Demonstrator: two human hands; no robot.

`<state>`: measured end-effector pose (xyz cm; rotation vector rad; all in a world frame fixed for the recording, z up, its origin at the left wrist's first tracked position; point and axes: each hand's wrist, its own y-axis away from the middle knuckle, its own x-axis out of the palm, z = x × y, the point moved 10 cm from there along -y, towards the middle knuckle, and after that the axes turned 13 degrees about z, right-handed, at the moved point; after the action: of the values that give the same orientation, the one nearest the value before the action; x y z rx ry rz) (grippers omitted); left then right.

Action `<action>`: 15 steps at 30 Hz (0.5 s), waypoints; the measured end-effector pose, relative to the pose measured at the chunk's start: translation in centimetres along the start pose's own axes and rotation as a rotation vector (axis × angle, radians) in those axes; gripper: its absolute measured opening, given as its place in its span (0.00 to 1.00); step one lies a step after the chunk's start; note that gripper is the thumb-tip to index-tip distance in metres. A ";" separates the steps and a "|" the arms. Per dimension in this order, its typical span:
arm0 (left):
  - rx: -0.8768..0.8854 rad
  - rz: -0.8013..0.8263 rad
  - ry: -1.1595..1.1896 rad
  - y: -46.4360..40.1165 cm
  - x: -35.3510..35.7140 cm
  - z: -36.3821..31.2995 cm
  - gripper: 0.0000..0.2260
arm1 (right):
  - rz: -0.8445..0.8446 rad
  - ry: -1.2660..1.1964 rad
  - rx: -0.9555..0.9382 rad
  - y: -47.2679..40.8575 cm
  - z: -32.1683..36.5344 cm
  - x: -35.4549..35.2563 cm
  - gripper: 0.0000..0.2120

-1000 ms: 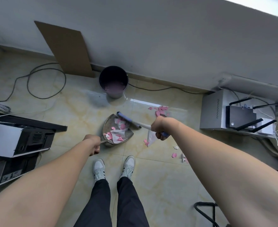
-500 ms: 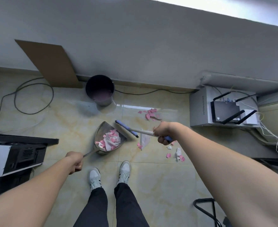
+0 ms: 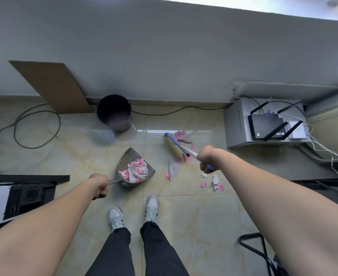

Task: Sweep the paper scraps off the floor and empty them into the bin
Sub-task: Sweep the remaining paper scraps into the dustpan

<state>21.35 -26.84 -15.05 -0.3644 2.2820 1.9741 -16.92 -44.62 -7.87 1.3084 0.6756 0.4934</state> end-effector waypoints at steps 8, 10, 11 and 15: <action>0.007 0.037 -0.150 1.0 2.5 -1.1 0.09 | -0.026 -0.112 0.057 -0.7 -6.7 -1.3 0.09; 0.008 0.054 -0.199 0.9 2.8 -1.7 0.08 | -0.007 -0.165 0.064 -1.0 -8.1 -0.7 0.09; 0.015 0.062 -0.232 0.7 3.0 -1.8 0.08 | -0.008 -0.221 0.077 -1.0 -9.3 -0.1 0.10; 0.017 0.070 -0.350 0.9 3.6 -2.3 0.08 | 0.007 -0.412 0.162 -2.4 -12.9 2.5 0.13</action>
<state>17.84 -29.34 -14.62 0.0616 2.1115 1.8713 -24.26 -34.29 -12.17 1.5091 0.3715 0.1652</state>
